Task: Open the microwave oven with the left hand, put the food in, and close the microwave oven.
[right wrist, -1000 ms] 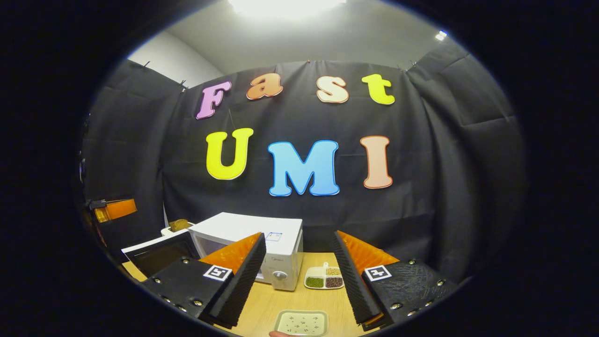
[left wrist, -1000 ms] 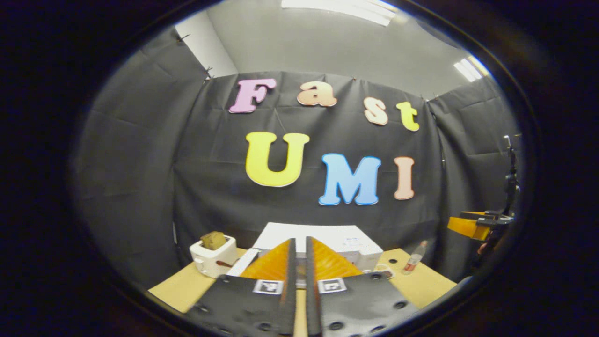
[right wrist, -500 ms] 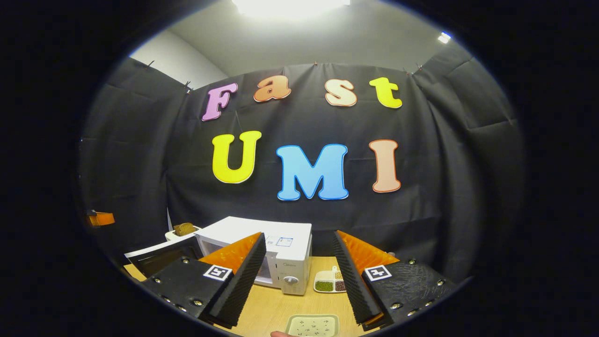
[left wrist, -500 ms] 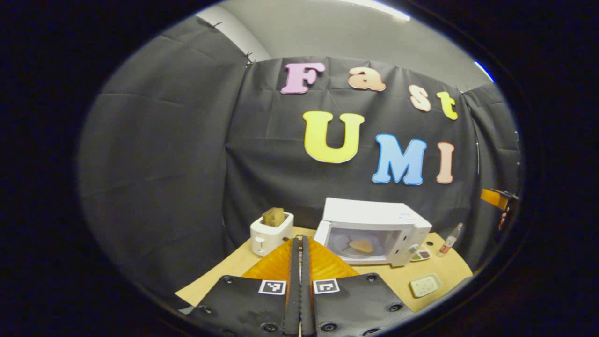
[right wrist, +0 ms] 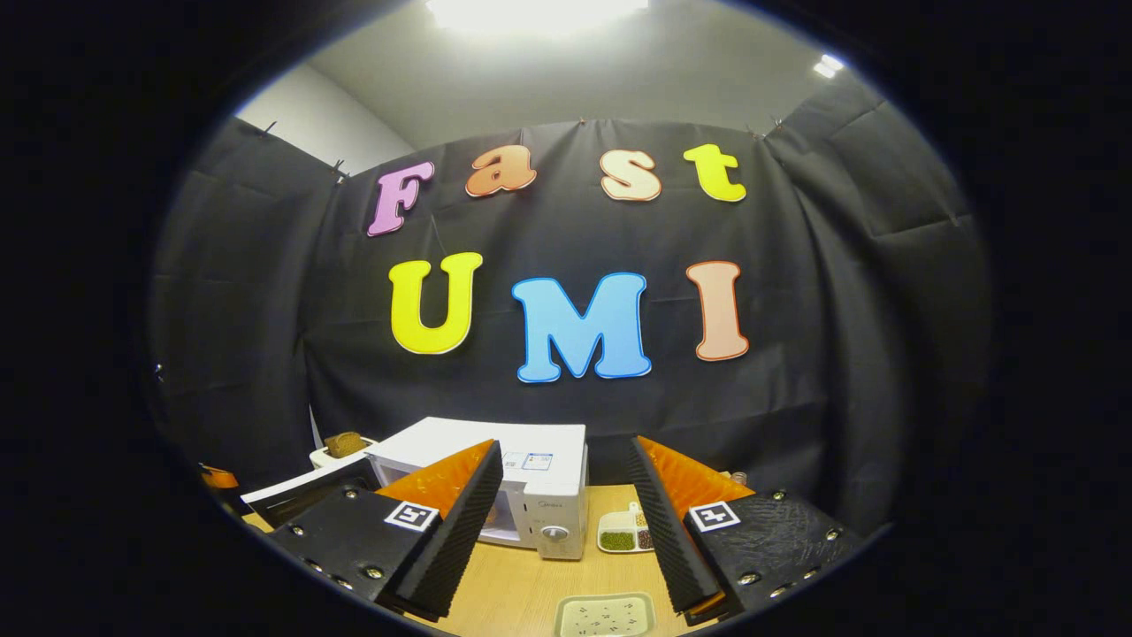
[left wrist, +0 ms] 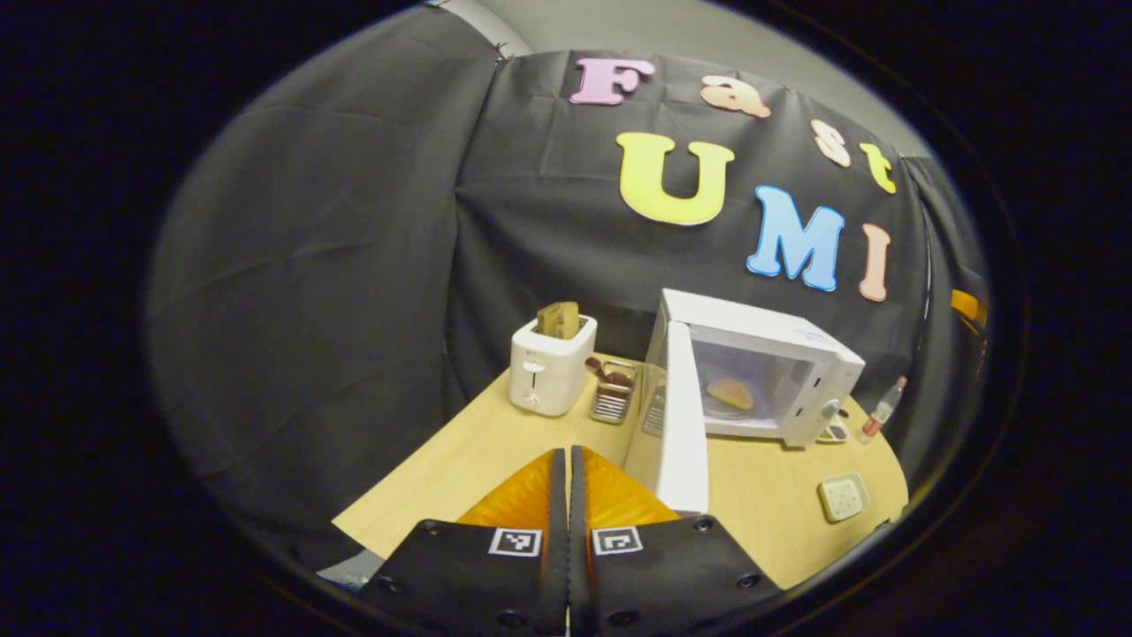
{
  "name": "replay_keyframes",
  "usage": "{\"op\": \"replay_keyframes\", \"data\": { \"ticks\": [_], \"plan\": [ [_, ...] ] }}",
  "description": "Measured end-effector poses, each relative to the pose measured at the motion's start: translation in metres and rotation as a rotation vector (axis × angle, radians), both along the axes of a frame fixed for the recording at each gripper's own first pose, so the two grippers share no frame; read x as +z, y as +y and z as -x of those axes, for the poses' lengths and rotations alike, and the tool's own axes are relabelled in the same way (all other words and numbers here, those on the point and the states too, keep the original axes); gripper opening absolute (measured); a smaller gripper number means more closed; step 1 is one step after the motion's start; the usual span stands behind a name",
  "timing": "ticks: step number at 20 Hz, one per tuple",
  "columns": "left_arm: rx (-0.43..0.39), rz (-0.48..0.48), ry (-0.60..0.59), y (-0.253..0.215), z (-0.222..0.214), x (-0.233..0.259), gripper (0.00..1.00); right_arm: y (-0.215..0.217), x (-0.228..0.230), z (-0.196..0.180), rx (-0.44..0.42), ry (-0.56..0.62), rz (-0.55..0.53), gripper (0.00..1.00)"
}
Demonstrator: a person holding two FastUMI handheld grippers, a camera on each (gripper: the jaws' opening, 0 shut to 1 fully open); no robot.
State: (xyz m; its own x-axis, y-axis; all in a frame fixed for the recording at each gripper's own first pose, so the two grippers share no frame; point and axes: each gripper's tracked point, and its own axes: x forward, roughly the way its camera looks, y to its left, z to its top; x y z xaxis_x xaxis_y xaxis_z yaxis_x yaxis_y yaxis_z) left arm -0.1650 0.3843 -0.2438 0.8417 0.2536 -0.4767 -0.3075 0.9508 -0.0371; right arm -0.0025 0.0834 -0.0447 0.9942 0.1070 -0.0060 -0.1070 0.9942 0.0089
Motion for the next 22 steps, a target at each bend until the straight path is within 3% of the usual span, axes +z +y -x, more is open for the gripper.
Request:
{"op": "replay_keyframes", "data": {
  "ticks": [6,12,22],
  "plan": [
    [-0.03,-0.012,0.034,-0.034,0.004,-0.007,0.07,-0.001,0.0,-0.011,0.012,0.008,0.022,0.87],
    [-0.185,0.0,0.053,-0.12,-0.015,-0.012,0.07,0.001,-0.008,-0.019,0.075,0.038,-0.011,0.87],
    [-0.416,0.053,0.074,-0.243,-0.078,-0.026,0.07,-0.046,-0.003,-0.029,0.006,0.046,-0.017,0.88]
  ]
}}
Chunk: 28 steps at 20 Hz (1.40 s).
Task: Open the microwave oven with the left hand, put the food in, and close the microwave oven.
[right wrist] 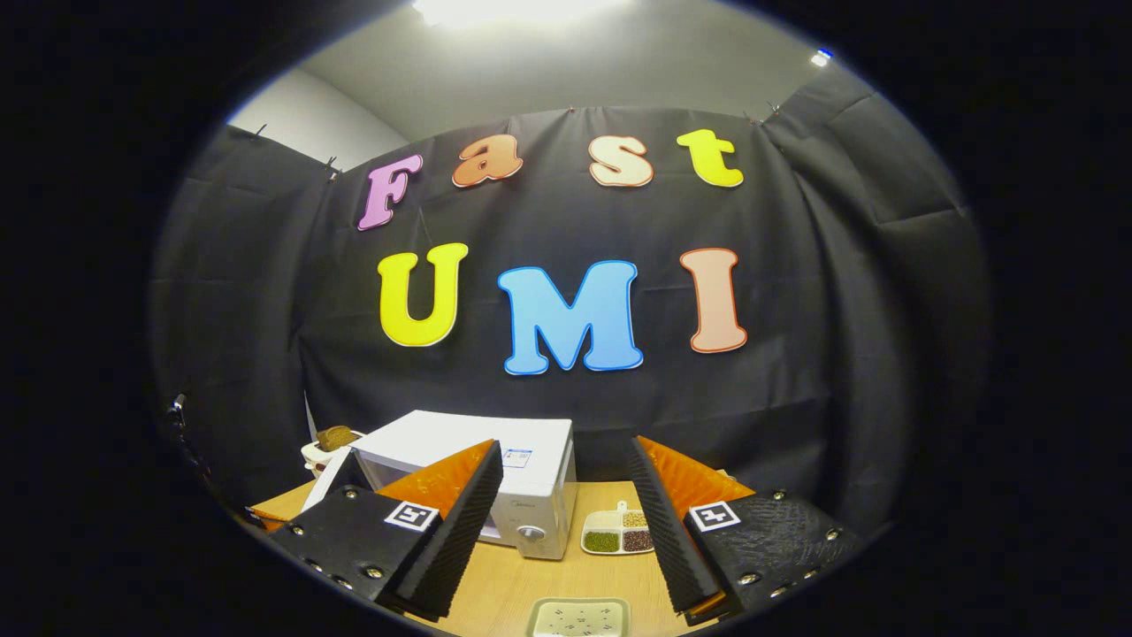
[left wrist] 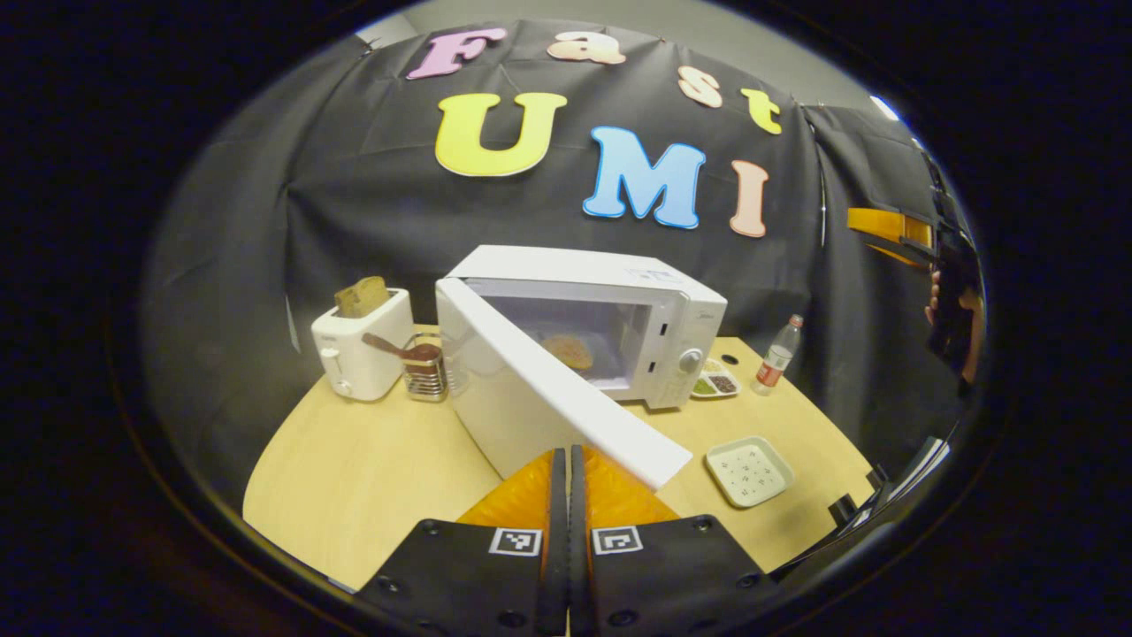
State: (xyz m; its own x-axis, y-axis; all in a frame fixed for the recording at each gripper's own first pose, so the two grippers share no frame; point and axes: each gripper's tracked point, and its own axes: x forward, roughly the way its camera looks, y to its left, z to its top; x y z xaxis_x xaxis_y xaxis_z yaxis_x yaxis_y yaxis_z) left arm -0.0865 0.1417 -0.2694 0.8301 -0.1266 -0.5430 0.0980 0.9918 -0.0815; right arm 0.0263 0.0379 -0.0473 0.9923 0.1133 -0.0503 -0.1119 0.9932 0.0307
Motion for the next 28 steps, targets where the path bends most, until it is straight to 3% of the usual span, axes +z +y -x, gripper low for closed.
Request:
{"op": "replay_keyframes", "data": {
  "ticks": [10,28],
  "plan": [
    [-0.079,0.04,0.02,-0.051,-0.044,-0.013,0.07,-0.046,-0.003,0.001,-0.069,0.011,0.008,0.88],
    [-0.152,0.016,0.052,-0.099,-0.132,-0.033,0.07,-0.077,-0.006,-0.003,-0.122,0.031,0.034,0.88]
  ]
}}
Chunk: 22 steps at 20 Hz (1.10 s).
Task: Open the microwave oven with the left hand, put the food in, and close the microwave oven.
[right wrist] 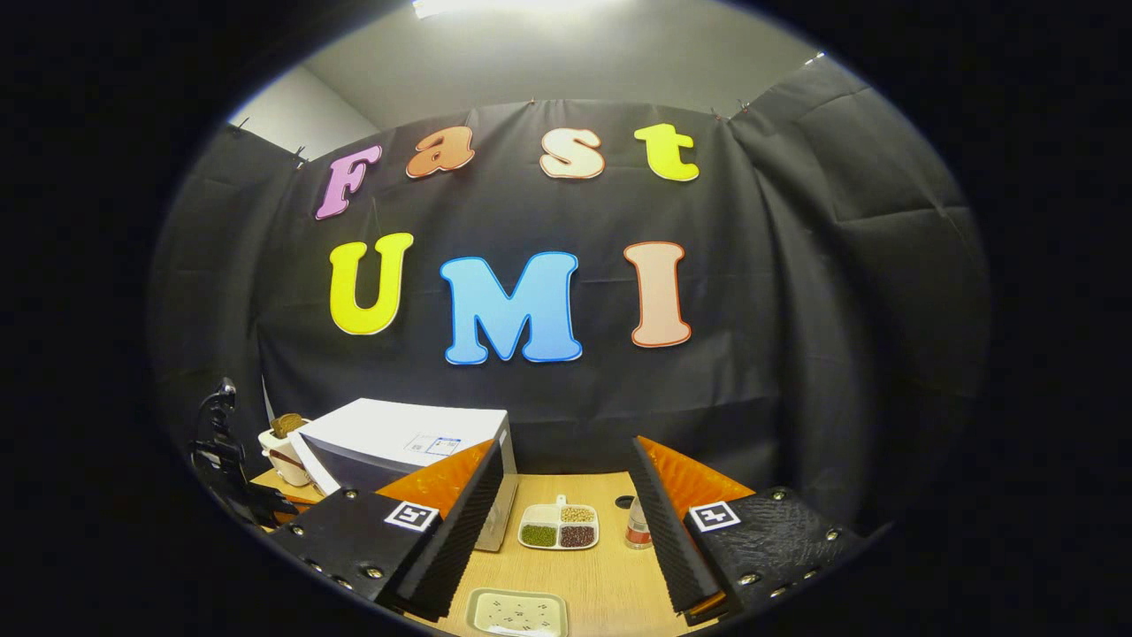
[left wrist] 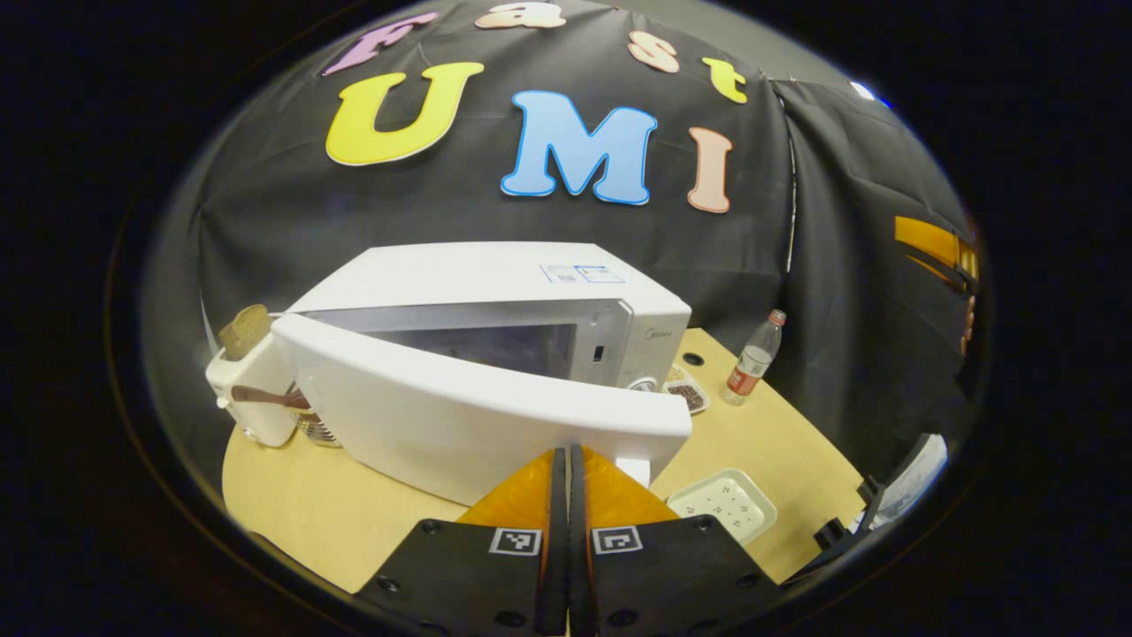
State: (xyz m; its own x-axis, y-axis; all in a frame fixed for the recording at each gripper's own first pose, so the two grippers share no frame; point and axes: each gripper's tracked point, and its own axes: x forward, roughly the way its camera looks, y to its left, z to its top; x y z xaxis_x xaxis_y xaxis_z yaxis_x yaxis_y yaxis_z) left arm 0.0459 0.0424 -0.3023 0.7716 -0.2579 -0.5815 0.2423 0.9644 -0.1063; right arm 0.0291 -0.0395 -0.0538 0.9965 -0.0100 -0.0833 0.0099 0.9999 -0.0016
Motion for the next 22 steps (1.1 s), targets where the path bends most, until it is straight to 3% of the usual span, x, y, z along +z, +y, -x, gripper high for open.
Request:
{"op": "replay_keyframes", "data": {
  "ticks": [10,18,22],
  "plan": [
    [0.02,0.032,-0.018,-0.026,-0.045,-0.003,0.07,-0.005,-0.004,-0.007,-0.014,0.013,0.013,0.88],
    [0.017,0.0,-0.03,-0.037,-0.077,-0.007,0.07,-0.019,-0.002,-0.006,-0.07,-0.005,0.017,0.88],
    [0.069,0.002,-0.028,-0.03,-0.099,-0.013,0.07,-0.022,-0.003,-0.008,-0.083,0.001,0.013,0.88]
  ]
}}
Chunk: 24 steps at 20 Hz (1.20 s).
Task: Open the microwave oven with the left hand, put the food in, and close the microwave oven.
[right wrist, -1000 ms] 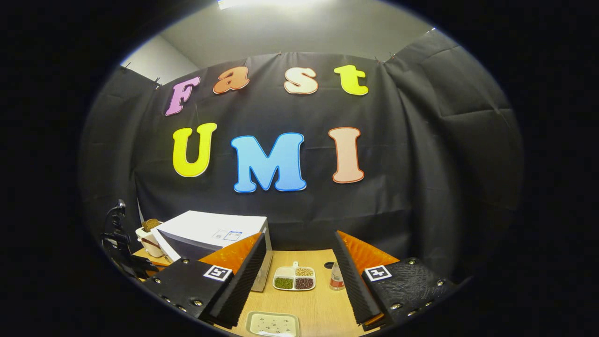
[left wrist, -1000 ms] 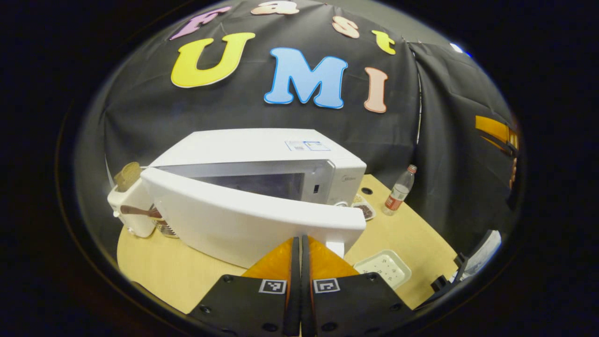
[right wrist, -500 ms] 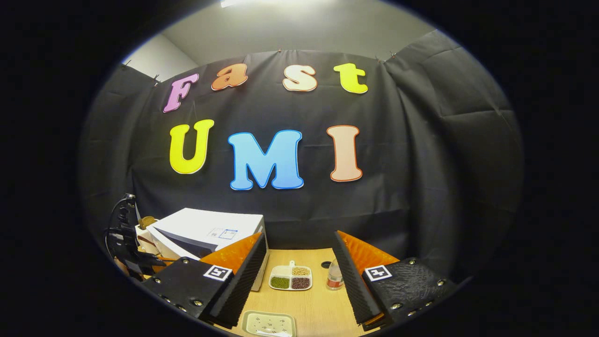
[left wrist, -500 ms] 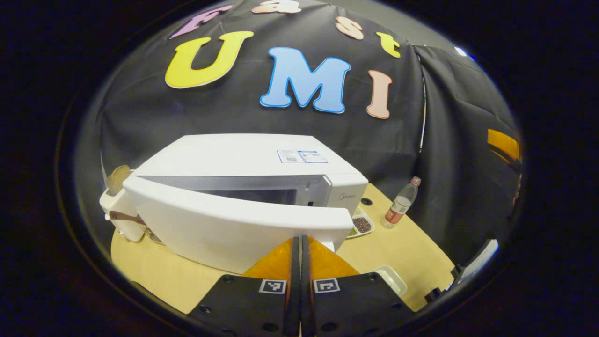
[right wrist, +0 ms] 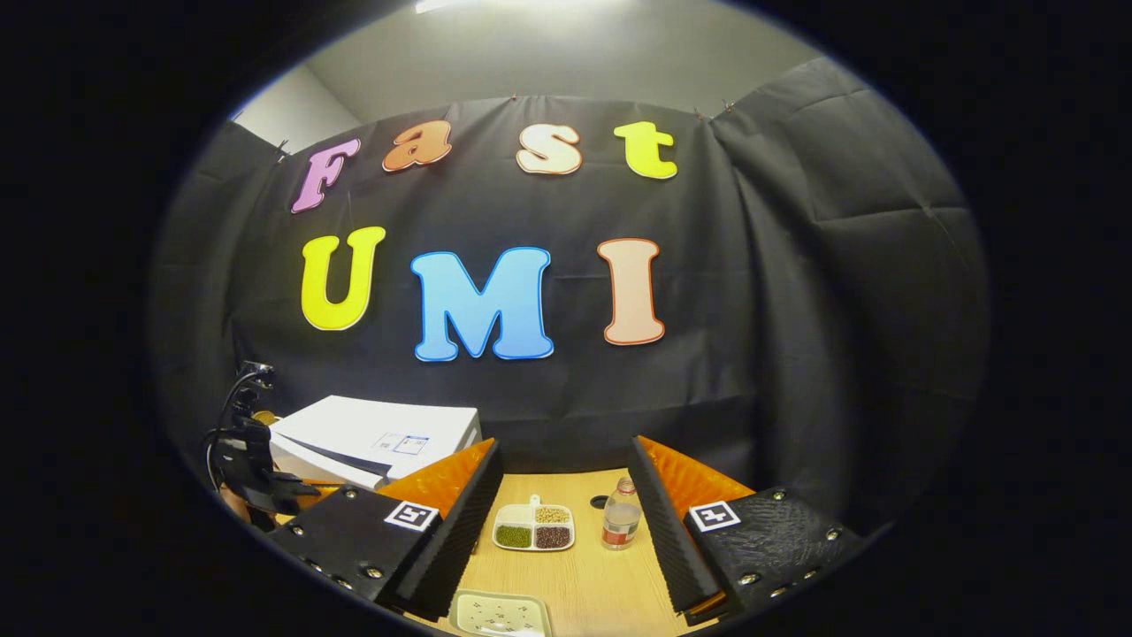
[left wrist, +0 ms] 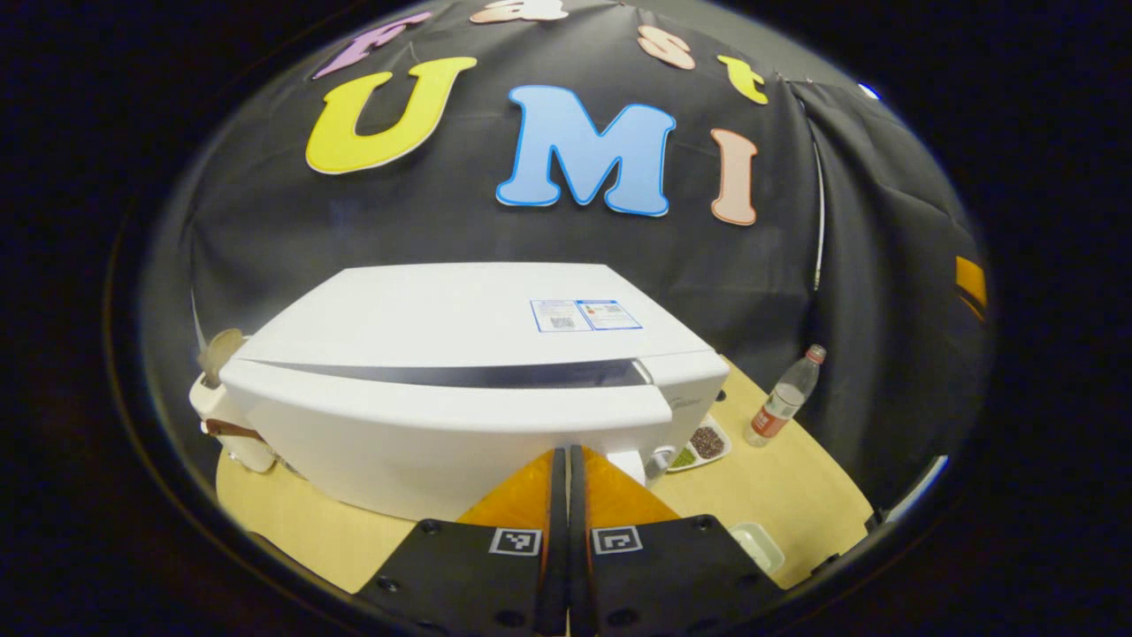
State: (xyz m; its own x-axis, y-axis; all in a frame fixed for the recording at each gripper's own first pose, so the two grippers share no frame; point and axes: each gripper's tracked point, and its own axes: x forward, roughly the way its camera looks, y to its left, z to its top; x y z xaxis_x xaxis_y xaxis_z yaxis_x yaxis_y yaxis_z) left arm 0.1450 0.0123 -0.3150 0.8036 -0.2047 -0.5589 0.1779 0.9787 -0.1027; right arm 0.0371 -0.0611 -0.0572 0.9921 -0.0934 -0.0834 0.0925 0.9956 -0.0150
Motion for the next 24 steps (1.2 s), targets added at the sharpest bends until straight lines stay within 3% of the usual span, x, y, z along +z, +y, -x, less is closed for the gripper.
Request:
{"op": "replay_keyframes", "data": {
  "ticks": [4,8,24],
  "plan": [
    [0.017,0.042,0.023,-0.006,-0.01,-0.009,0.07,-0.001,0.001,-0.003,-0.008,-0.003,0.016,0.88],
    [-0.01,-0.007,0.01,-0.008,-0.011,-0.013,0.07,-0.002,0.0,-0.008,-0.014,0.003,0.015,0.88],
    [-0.008,0.015,0.021,-0.009,-0.013,-0.014,0.07,0.007,-0.004,-0.015,0.013,0.016,0.01,0.88]
  ]
}}
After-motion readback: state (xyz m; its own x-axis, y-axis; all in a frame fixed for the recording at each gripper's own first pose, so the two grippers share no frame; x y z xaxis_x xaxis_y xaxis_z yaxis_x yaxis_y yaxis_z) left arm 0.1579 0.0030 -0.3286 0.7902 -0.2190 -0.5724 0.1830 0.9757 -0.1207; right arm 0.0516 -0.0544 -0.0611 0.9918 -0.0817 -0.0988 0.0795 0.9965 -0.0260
